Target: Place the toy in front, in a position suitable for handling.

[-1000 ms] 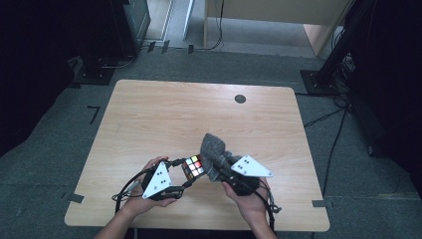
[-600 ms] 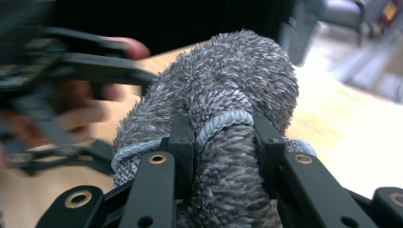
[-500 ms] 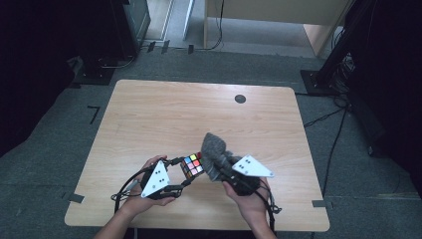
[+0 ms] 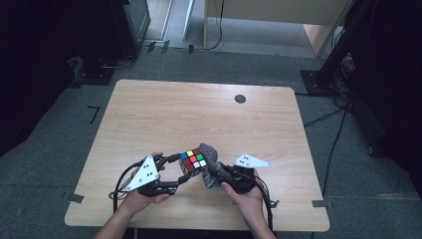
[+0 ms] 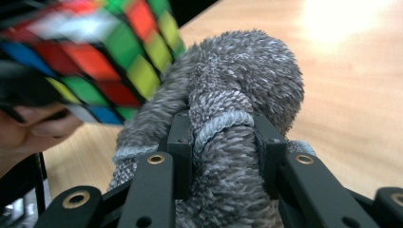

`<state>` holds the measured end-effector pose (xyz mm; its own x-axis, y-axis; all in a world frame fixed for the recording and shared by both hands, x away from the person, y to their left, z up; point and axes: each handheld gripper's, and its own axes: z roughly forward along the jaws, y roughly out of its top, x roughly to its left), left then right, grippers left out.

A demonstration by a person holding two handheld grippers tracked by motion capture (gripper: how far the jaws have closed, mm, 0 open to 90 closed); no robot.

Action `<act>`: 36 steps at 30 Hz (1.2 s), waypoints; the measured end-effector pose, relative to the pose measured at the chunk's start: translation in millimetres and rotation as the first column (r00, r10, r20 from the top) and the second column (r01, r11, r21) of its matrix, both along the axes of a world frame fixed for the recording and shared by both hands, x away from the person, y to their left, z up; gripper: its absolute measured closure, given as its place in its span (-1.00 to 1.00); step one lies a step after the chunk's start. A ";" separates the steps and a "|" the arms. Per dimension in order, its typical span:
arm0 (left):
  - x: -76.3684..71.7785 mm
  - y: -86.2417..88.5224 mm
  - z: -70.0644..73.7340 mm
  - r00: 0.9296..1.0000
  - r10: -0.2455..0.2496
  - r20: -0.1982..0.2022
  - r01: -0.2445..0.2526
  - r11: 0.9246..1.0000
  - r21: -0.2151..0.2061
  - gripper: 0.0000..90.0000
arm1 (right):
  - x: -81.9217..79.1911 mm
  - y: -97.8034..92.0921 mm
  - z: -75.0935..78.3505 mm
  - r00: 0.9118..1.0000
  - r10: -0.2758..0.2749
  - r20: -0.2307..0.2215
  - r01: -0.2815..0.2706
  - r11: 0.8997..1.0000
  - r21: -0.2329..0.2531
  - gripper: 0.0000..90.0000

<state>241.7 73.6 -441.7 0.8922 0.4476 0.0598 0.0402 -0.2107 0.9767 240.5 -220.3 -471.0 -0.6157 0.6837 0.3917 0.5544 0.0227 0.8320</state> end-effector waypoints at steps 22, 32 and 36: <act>2.2 3.9 1.5 1.000 -0.014 -0.025 0.013 0.999 -0.039 -0.23 | -6.6 -0.4 5.2 0.999 0.028 0.031 -0.032 0.991 0.130 0.51; 2.1 0.9 -0.2 0.999 -0.032 -0.032 0.031 0.999 -0.029 -0.23 | -11.5 -10.9 22.7 0.991 0.004 0.131 -0.029 0.980 0.196 0.51; 3.9 5.3 0.6 0.999 -0.022 -0.042 0.019 0.998 -0.052 -0.23 | -9.8 -7.0 12.3 0.994 0.033 0.100 -0.052 0.980 0.193 0.51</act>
<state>245.6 78.9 -441.1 0.9025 0.4308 -0.0006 0.0777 -0.1615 0.9838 230.7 -227.3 -458.7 -0.6840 0.5723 0.4525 0.4738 -0.1232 0.8720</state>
